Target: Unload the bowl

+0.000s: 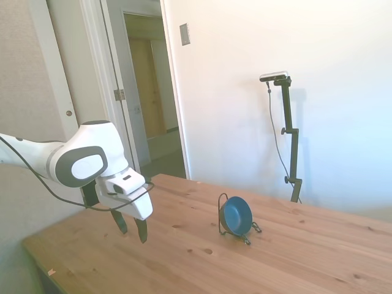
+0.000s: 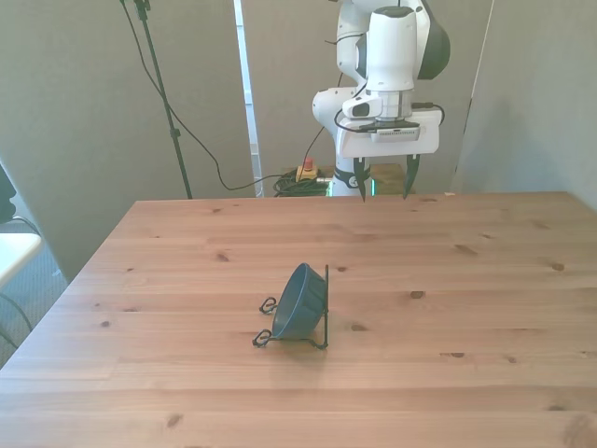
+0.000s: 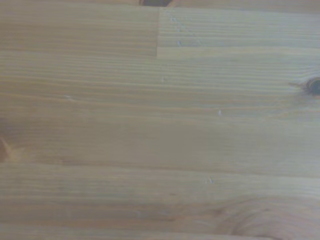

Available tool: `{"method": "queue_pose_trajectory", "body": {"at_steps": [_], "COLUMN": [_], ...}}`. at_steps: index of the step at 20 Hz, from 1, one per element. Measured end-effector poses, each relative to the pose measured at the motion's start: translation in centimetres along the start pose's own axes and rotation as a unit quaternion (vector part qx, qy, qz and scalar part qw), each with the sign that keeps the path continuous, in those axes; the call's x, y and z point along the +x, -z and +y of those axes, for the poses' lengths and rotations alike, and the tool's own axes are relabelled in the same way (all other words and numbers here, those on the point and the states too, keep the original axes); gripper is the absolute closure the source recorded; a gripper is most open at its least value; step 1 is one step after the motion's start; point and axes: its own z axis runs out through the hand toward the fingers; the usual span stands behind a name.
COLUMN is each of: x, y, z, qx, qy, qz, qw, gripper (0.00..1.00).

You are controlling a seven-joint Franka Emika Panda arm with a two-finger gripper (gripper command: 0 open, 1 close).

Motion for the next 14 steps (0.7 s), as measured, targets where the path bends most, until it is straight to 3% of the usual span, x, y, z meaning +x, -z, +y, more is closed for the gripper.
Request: {"method": "queue_pose_trajectory", "body": {"at_steps": [5, 14], "x": [0.9, 8.8], "y": [0.3, 1.0], "z": [0.1, -1.9], "qx": [0.005, 0.016], "qy": [-0.015, -0.048], "qz": [0.001, -0.005], "qw": [0.9999, 0.9987], "gripper": [0.00, 0.00]}}
